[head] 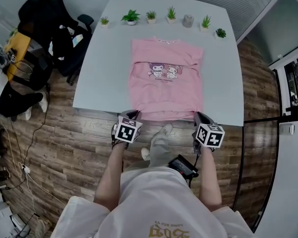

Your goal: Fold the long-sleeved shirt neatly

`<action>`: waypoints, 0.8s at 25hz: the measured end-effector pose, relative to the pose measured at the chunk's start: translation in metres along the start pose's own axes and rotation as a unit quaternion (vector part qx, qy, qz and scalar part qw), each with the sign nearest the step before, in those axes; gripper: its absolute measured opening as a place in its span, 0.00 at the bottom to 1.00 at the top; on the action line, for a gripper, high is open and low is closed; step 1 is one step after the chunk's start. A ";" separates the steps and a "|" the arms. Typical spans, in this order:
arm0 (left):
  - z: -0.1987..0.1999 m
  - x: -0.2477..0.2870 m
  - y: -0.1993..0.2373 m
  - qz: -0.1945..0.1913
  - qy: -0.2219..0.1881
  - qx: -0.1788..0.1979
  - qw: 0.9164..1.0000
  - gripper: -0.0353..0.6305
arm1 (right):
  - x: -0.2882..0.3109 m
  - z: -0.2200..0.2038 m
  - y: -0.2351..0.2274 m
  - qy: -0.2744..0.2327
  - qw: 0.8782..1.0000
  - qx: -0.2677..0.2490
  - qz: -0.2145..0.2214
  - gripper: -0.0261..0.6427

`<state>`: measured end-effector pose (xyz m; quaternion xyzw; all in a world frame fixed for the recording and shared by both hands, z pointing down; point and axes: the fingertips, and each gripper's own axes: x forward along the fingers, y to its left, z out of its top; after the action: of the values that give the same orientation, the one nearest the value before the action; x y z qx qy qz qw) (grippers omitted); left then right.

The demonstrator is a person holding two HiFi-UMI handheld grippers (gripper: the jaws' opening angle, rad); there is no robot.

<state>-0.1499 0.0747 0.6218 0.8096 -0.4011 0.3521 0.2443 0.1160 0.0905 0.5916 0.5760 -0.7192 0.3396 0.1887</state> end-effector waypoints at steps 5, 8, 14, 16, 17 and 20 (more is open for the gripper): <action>0.002 -0.023 0.002 0.013 -0.008 -0.004 1.000 0.08 | -0.017 -0.001 0.008 -0.013 1.000 0.005 0.007 0.07; 0.002 -0.035 0.003 0.021 -0.014 -0.006 1.000 0.08 | -0.027 -0.001 0.012 -0.023 1.000 0.003 0.011 0.07; -0.001 -0.058 0.007 0.032 -0.030 -0.018 0.999 0.08 | -0.045 0.002 0.018 -0.044 0.999 0.000 0.014 0.07; 0.000 -0.066 0.007 0.035 -0.037 -0.021 0.999 0.08 | -0.051 0.003 0.021 -0.049 0.999 -0.002 0.017 0.07; 0.000 -0.070 0.007 0.036 -0.039 -0.022 0.998 0.08 | -0.055 0.004 0.023 -0.051 0.998 -0.003 0.020 0.07; 0.002 -0.083 0.006 0.039 -0.049 -0.023 0.998 0.08 | -0.065 0.006 0.028 -0.061 0.998 -0.006 0.025 0.07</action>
<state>-0.1895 0.1096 0.5572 0.8039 -0.4515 0.3121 0.2291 0.1073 0.1342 0.5370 0.5766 -0.7455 0.3040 0.1390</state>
